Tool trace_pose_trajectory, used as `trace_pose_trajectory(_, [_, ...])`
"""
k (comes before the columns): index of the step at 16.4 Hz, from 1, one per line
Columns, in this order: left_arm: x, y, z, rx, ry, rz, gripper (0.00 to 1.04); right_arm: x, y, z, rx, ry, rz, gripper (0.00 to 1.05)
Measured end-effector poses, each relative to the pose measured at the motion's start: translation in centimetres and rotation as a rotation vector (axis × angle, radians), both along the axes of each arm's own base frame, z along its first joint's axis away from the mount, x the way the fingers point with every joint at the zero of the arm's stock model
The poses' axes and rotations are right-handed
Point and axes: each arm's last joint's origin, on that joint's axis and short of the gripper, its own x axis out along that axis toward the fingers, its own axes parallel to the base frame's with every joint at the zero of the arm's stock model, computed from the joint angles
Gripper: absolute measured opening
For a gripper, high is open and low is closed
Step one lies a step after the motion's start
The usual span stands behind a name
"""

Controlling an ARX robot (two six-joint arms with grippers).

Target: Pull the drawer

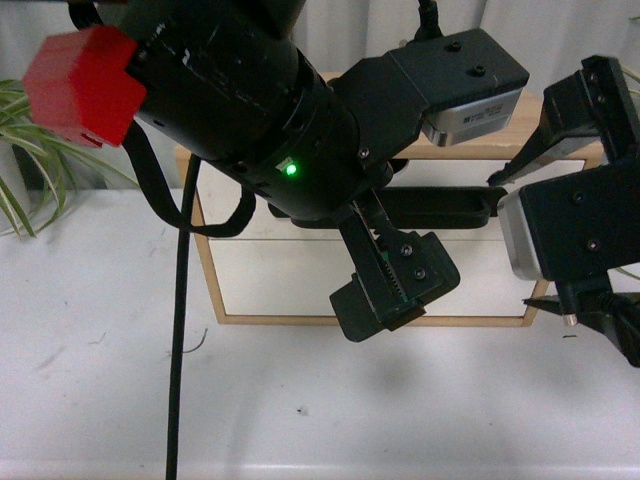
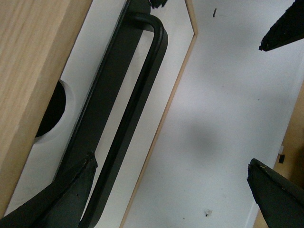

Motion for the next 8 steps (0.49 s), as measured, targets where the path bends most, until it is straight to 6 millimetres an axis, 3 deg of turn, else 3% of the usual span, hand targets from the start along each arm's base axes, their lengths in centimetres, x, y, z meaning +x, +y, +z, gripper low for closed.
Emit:
trace_pose_trajectory(3, [0.6, -0.2, -1.1, 0.013, 0.016, 0.005, 0.98, 0.7, 0.5, -1.0, 0.014, 0.040, -0.014, 0.98])
trace_pose_trajectory(8, [1.7, -0.6, -1.3, 0.014, 0.003, 0.019, 0.98, 2.3, 1.1, -0.7, 0.034, 0.035, -0.046, 0.98])
